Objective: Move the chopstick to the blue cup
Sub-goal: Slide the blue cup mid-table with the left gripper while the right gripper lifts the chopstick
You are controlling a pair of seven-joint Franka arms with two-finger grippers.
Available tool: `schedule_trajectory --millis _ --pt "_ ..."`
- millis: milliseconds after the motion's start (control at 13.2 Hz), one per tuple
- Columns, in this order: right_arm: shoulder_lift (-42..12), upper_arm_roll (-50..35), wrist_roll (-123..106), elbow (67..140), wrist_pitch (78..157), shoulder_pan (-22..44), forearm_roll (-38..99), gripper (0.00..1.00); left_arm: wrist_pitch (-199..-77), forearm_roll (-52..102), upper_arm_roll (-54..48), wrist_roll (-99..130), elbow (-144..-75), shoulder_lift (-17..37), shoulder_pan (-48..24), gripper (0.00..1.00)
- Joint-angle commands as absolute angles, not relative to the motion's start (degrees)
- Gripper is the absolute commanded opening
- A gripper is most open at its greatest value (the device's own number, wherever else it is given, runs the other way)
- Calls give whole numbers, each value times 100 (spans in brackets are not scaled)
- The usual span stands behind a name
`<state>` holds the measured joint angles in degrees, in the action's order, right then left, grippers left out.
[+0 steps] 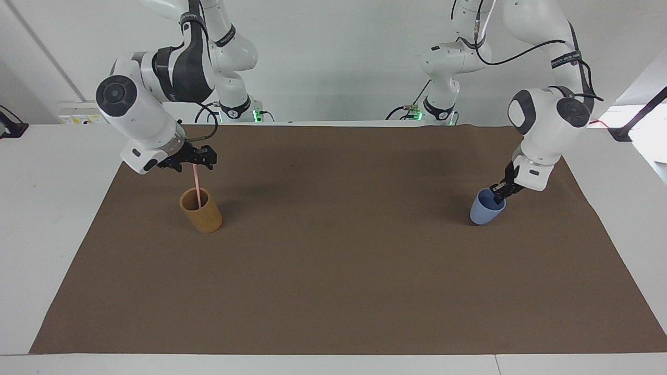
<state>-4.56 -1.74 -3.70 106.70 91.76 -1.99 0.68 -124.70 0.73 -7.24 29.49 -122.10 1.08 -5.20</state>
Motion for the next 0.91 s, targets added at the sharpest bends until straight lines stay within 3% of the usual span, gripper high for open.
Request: schedule_trajectory --millis 0,151,377,453,528,604,679,830 --pt "-649 -211 -510 10574 9098 -264 114 76 -12594 61 -686 4721 -12137 159 -2041 0" --pt "-834 -211 -510 10320 8878 -290 106 72 -12700 53 -686 5683 -12155 202 -2940 0" --pt "-1116 -202 -519 10011 8684 -290 97 68 -12892 61 -686 5897 -12217 359 -3252 2" --pt "-1116 -202 -519 10011 8684 -290 105 66 -12972 62 -694 5897 -12217 421 -3235 15" --pt "-1116 -202 -519 10019 8684 -299 105 62 -13016 53 -694 5837 -12217 422 -3191 44" --pt "-1116 -202 -536 10046 8657 -308 105 57 -13025 61 -694 5836 -12217 422 -3190 81" --pt "-1116 -202 -554 10046 8622 -308 105 51 -13017 53 -694 5845 -12199 431 -3208 98" --pt "-1116 -202 -597 10046 8596 -351 105 31 -12929 53 -686 5880 -12147 422 -3217 100"
